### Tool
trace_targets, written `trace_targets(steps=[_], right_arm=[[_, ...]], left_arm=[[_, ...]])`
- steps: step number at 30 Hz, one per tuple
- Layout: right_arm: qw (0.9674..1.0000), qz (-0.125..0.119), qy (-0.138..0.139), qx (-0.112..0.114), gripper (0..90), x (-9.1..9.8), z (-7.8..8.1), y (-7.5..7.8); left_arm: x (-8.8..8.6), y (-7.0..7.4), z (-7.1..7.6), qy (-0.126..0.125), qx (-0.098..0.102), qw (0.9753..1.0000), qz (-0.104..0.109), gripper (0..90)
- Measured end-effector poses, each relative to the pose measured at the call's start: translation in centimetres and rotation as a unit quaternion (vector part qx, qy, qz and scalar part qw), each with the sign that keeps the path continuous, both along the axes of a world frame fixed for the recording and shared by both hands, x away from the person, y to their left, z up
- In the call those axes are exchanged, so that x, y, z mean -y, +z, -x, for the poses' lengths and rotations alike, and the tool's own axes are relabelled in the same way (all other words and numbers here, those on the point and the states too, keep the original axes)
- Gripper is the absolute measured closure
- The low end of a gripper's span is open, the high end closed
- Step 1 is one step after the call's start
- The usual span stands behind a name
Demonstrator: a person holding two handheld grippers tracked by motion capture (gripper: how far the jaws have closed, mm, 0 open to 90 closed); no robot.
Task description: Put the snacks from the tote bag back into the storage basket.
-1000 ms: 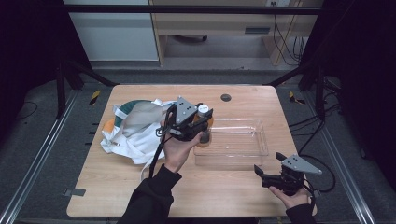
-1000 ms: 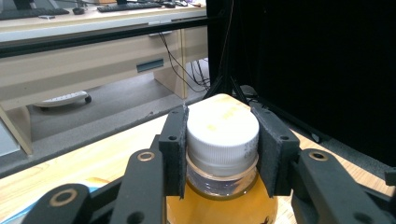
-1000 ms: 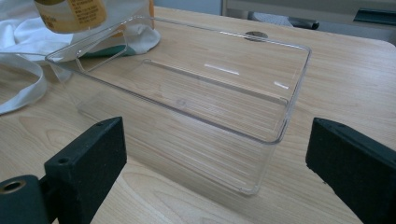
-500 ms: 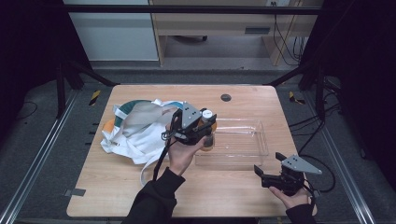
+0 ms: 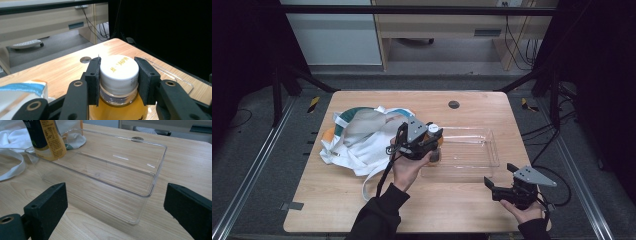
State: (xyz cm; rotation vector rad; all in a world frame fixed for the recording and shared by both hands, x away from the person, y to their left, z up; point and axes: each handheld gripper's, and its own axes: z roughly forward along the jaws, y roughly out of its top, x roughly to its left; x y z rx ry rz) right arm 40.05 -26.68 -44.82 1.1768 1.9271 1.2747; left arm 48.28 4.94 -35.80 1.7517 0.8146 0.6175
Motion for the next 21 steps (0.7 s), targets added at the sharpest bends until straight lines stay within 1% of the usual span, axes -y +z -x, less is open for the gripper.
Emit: trace_targets(steps=[11, 21], right_arm=[[1.0, 0.0, 0.0, 0.0, 5.4, 0.0, 0.0, 0.0], [1.0, 0.001, 0.0, 0.0, 5.4, 0.0, 0.0, 0.0]], left_arm=[[-0.3, -1.3, -0.2, 0.001, -0.013, 0.9999, -0.004, 58.9], [-0.5, -2.4, -0.3, 0.003, -0.023, 0.9997, -0.012, 58.9]])
